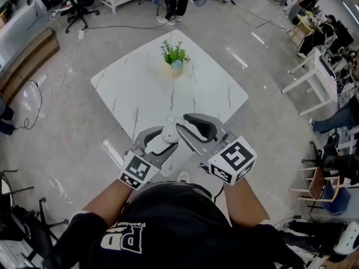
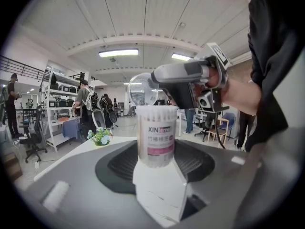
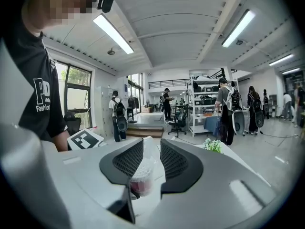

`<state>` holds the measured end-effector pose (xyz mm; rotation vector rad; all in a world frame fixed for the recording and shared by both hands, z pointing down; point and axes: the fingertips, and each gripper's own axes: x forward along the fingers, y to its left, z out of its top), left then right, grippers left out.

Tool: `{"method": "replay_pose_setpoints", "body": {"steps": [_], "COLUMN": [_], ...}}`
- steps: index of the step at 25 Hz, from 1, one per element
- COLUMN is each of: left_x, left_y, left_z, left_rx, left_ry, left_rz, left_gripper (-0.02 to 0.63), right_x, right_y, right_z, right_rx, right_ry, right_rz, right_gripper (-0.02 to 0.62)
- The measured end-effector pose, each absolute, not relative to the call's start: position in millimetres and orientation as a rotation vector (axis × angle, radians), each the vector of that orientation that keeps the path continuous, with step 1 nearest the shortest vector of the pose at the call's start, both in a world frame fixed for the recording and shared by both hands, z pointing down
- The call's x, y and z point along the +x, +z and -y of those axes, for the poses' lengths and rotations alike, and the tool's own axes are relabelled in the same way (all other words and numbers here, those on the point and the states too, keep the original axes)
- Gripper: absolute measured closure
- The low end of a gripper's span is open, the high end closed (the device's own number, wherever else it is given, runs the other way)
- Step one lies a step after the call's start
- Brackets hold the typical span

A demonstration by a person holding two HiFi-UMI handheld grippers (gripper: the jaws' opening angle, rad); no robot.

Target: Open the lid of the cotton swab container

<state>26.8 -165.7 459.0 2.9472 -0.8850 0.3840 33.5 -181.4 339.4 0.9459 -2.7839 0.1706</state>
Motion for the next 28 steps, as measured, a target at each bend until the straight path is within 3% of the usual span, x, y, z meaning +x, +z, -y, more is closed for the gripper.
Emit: {"method": "replay_pose_setpoints", "body": {"steps": [9, 19, 28], "left_x": [30, 31, 33], "left_y": [459, 455, 456], "left_z": [163, 162, 161], "left_rx": [2.968, 2.993, 3.014], "left_ry": [0.378, 0.386, 0.405], "left_rz": [0.863, 0.851, 0.841], "left_gripper": [0.316, 0.316, 0.316], "right_x": [49, 71, 73], "right_y": [342, 347, 362], "right_z": [199, 219, 224], "right_rx": [1.024, 1.145, 1.153], "right_ry": [0.365, 0.484, 0.497], "right_rz": [2.843, 2.841, 2.792], "right_gripper": [0.501, 0.575, 0.58]}}
